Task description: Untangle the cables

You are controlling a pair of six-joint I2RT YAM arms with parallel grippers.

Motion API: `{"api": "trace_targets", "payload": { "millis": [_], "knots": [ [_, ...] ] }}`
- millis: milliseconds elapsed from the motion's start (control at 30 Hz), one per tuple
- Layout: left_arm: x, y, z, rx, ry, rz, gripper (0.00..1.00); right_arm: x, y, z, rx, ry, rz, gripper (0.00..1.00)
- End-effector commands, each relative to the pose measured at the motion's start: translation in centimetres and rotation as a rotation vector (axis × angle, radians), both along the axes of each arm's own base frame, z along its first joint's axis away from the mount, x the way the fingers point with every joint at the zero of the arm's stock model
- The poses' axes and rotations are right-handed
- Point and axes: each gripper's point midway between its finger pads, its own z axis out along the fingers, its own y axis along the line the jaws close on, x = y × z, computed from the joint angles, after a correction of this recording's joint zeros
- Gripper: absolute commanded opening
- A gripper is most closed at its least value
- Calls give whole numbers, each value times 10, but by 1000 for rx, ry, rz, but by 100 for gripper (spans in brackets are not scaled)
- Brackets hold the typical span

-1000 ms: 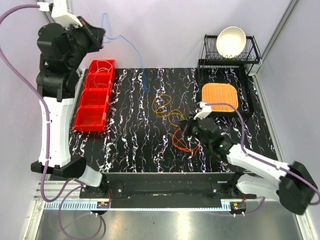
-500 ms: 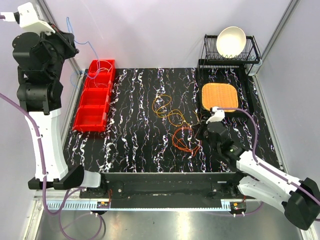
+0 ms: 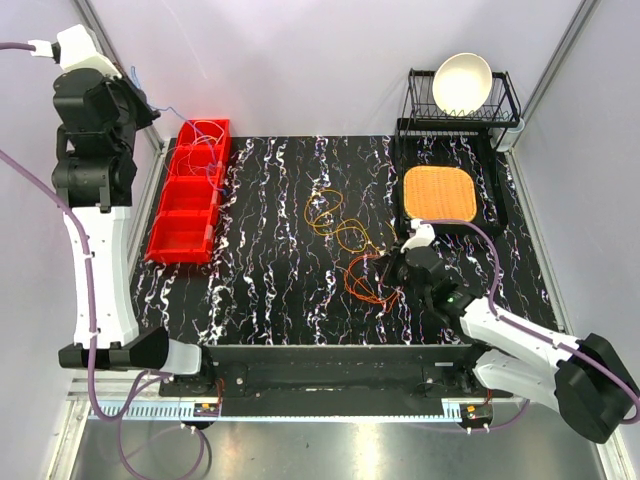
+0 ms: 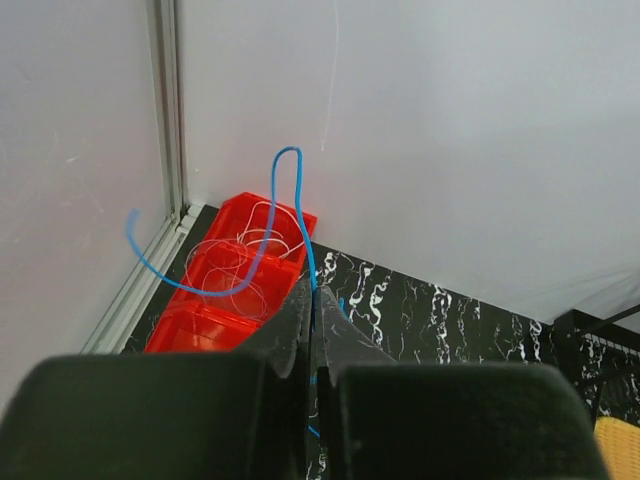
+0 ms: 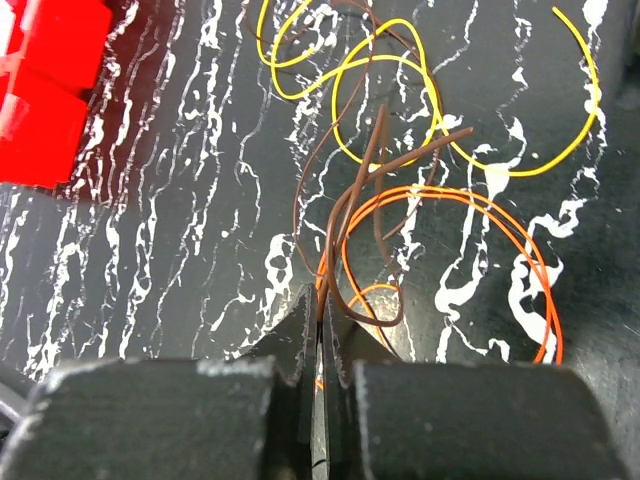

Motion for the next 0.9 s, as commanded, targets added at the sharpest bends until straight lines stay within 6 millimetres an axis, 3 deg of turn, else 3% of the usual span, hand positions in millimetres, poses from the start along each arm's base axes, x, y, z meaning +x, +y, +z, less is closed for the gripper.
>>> {"api": "trace_targets", "payload": {
  "millis": [0, 267, 867],
  "knots": [
    [13, 9, 0, 4, -21, 45, 0, 4, 9, 17, 49, -71, 40, 0],
    [29, 23, -6, 27, -19, 110, 0, 1, 10, 14, 77, -79, 66, 0],
    [55, 56, -60, 53, 70, 231, 0, 3, 12, 10, 82, -60, 84, 0]
  ]
}}
